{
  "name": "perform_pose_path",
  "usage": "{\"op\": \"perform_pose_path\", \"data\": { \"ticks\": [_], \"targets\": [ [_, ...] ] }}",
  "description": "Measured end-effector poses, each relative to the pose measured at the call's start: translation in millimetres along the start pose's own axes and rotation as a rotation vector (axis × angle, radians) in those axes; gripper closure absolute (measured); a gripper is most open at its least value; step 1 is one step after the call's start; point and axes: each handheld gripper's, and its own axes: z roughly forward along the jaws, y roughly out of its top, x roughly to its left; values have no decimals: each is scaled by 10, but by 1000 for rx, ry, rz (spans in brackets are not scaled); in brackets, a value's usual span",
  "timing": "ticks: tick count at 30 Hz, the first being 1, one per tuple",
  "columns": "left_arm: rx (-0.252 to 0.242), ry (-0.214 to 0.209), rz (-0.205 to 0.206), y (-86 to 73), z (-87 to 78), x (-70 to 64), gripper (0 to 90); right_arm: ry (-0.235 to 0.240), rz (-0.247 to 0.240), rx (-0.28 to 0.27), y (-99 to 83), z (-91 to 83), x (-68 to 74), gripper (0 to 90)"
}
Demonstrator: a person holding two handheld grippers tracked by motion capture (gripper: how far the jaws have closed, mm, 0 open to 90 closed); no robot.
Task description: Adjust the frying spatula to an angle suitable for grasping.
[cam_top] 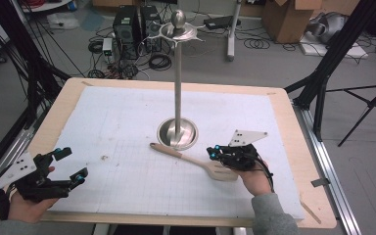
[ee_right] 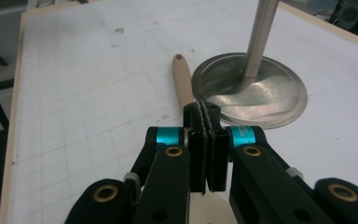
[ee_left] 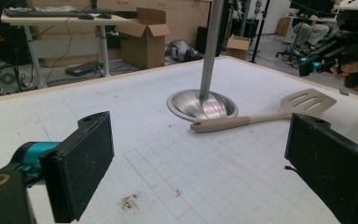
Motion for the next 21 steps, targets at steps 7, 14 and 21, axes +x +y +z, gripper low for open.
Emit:
{"op": "perform_pose_path", "data": {
  "ticks": [7, 14, 21],
  "targets": [
    [-2, 14, 7, -15, 1, 6, 83, -5, -33, 40, 55, 122, 16, 895],
    [5, 16, 5, -30, -5, 8, 83, 17, -54, 40, 160, 225, 16, 895],
    [13, 23, 0, -49, -27, 21, 83, 29, -47, 53, 204, 375, -13, 895]
  ]
}}
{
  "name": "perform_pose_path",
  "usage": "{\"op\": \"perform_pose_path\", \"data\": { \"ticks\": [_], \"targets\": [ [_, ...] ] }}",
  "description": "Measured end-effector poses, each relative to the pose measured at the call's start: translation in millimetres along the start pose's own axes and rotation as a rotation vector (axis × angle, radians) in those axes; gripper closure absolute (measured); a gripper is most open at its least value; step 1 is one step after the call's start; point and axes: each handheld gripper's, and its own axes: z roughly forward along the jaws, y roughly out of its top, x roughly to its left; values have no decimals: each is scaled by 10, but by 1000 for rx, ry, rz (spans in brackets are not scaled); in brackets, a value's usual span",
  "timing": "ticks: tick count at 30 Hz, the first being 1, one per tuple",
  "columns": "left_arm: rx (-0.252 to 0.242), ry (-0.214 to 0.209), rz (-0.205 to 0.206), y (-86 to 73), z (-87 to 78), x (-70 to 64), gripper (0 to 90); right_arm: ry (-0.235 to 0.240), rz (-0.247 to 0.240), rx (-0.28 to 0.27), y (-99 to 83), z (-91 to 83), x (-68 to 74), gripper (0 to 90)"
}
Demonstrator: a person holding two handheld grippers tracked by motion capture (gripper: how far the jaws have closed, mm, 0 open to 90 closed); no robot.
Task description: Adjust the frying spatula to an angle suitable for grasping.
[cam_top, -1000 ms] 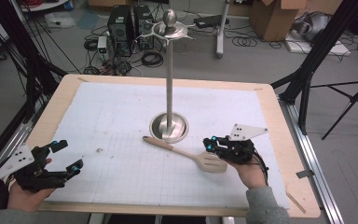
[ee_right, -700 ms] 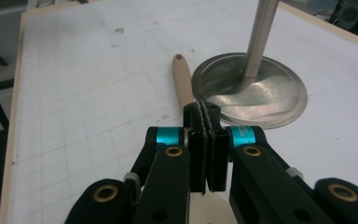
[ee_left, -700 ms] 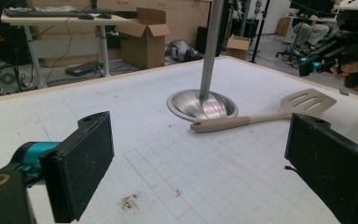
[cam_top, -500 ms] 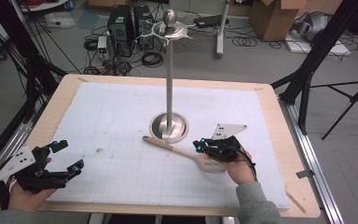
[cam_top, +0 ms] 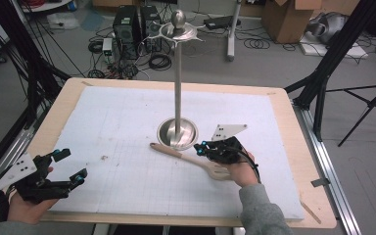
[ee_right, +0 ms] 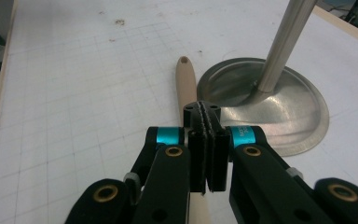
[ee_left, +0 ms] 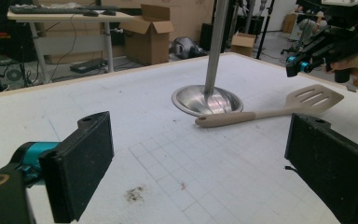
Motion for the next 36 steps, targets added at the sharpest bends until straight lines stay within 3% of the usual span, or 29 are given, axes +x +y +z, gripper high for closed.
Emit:
{"op": "perform_pose_path", "data": {
  "ticks": [8, 13, 18, 36],
  "targets": [
    [4, 8, -6, -24, -29, 17, 84, 7, -3, 28, 84, 162, 2, 895],
    [7, 11, -5, -31, -42, 18, 84, 7, -39, 74, 105, 236, -15, 894],
    [10, 14, -7, -40, -49, 13, 84, 16, -44, 93, 96, 263, -51, 895],
    [22, 26, -7, -61, -83, 15, 84, 9, -73, 273, 9, 432, -115, 895]
  ]
}}
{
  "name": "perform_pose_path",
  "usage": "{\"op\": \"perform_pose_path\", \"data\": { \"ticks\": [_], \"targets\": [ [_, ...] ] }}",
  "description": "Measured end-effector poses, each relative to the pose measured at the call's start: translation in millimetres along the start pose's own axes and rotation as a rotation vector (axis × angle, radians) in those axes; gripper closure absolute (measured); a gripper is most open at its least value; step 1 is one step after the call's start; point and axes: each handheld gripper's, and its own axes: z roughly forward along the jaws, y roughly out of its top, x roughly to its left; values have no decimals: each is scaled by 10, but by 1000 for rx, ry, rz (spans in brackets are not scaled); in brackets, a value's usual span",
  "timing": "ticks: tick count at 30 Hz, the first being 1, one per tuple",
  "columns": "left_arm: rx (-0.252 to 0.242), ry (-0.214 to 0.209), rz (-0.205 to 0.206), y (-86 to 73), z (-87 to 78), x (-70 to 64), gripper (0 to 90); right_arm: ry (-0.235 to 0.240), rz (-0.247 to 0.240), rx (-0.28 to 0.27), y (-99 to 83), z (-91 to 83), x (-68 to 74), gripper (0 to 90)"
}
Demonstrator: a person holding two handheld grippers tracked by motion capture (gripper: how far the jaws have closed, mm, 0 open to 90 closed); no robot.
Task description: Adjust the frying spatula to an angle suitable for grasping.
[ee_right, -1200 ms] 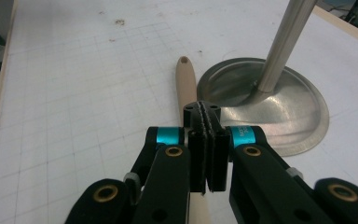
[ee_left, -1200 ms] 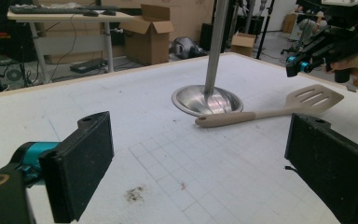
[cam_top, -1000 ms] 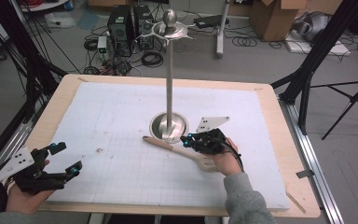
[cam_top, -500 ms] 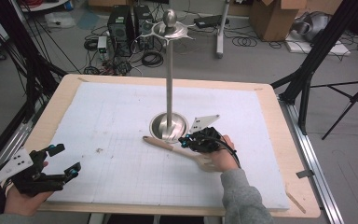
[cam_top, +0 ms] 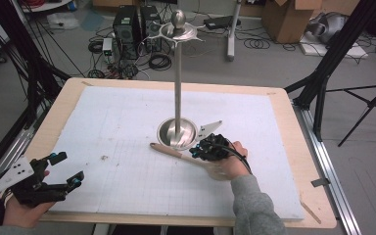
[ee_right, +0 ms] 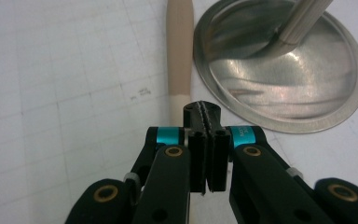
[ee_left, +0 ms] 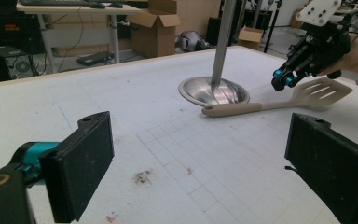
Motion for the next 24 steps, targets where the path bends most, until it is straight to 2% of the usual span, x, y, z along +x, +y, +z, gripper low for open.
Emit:
{"op": "perform_pose_path", "data": {
  "ticks": [6, 19, 24],
  "targets": [
    [3, 5, -3, -10, -13, 6, 84, 2, 13, 50, -37, 30, -28, 895],
    [12, 11, -7, -26, -20, 9, 84, 17, 38, 105, -97, 53, -63, 895],
    [16, 14, -10, -29, -19, 10, 84, 19, 31, 158, -121, 80, -57, 895]
  ]
}}
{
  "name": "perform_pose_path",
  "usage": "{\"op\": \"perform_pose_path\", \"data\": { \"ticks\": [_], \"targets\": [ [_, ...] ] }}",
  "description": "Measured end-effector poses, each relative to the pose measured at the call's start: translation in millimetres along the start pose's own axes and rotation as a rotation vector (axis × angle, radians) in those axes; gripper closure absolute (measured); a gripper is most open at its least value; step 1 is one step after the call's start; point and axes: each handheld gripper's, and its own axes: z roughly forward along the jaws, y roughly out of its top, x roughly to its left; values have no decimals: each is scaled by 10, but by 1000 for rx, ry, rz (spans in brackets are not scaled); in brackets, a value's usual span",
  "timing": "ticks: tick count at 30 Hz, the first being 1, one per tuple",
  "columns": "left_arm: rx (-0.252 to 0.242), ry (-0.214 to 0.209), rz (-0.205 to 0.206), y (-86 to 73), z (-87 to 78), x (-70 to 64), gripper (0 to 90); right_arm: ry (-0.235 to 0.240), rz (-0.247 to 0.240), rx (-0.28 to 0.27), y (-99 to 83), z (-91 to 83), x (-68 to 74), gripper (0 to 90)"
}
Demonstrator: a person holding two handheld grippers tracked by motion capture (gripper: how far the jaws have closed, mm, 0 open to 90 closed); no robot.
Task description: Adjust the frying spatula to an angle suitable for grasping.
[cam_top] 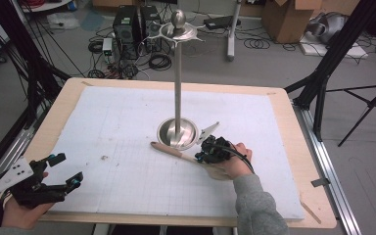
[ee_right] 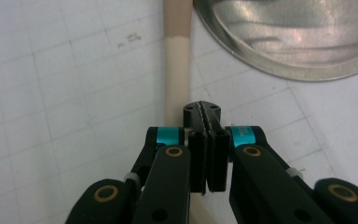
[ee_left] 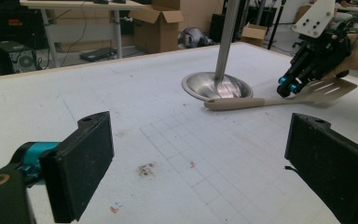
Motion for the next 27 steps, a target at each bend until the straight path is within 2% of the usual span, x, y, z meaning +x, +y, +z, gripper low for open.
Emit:
{"op": "perform_pose_path", "data": {
  "ticks": [3, 7, 14, 18, 27],
  "targets": [
    [3, 0, -2, -6, 3, 0, 84, -10, -25, 18, 2, 19, 4, 896],
    [6, 4, -4, -11, 18, 16, 84, -9, 13, 16, -5, 14, 8, 898],
    [10, 1, 0, -8, 37, 6, 84, -28, 45, 19, -10, 1, 46, 900],
    [11, 3, 1, -9, 37, 5, 84, -18, 62, 17, -27, -11, 65, 900],
    [9, 4, -1, -7, 48, -2, 84, -6, 42, 24, -31, -31, 126, 900]
  ]
}}
